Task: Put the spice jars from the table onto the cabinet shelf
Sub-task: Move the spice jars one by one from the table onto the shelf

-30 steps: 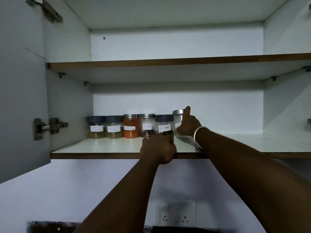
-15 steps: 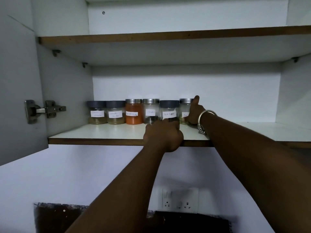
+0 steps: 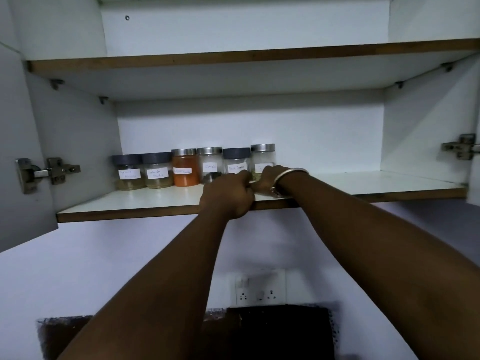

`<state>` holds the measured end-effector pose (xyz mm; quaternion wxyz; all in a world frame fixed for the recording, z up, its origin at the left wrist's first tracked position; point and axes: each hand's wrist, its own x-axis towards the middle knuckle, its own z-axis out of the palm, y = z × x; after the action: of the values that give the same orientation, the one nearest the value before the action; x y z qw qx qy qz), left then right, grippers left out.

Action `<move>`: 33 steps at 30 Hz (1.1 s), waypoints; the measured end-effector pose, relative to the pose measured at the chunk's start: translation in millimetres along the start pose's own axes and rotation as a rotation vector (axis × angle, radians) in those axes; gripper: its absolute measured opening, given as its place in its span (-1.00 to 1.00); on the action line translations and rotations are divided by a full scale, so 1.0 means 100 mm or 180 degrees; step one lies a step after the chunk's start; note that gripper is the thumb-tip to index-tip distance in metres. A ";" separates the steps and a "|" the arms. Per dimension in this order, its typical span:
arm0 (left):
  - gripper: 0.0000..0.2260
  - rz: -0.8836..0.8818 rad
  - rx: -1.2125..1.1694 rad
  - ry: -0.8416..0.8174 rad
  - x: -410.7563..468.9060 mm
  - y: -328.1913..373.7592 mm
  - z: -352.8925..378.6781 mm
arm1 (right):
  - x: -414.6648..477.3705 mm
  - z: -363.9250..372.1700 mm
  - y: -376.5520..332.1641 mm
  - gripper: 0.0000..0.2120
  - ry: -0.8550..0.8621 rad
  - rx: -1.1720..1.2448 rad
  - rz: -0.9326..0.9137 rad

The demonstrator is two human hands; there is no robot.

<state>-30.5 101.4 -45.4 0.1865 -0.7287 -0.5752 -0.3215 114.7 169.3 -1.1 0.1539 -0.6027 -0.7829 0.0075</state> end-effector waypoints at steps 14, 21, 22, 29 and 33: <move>-0.78 -0.0120 -0.2432 0.1351 -1.52 0.48 0.05 | -2.13 0.75 -0.17 -0.79 0.1610 0.1058 -0.1265; -0.90 -0.0530 -0.2402 0.0354 -3.43 0.04 0.69 | -3.16 2.59 -0.27 -0.62 0.0509 0.1550 -0.1226; -0.91 -0.0704 -0.2327 0.0143 -3.69 -0.03 0.77 | -3.28 2.83 -0.25 -0.60 0.0210 0.1564 -0.1168; -0.82 -0.2309 -0.1361 -0.0520 -5.16 -0.55 1.15 | -3.86 3.98 -0.22 -0.75 -0.0160 0.1367 -0.0947; -0.89 -0.2975 -0.0910 -0.0893 -5.75 -0.72 1.27 | -4.12 4.43 -0.37 -0.84 -0.0637 0.1735 -0.0398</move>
<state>-142.4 -211.1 -537.3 -0.1579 -0.4478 -0.8096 -0.3451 62.3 -153.0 -511.7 0.2323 -0.4861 -0.7989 0.2675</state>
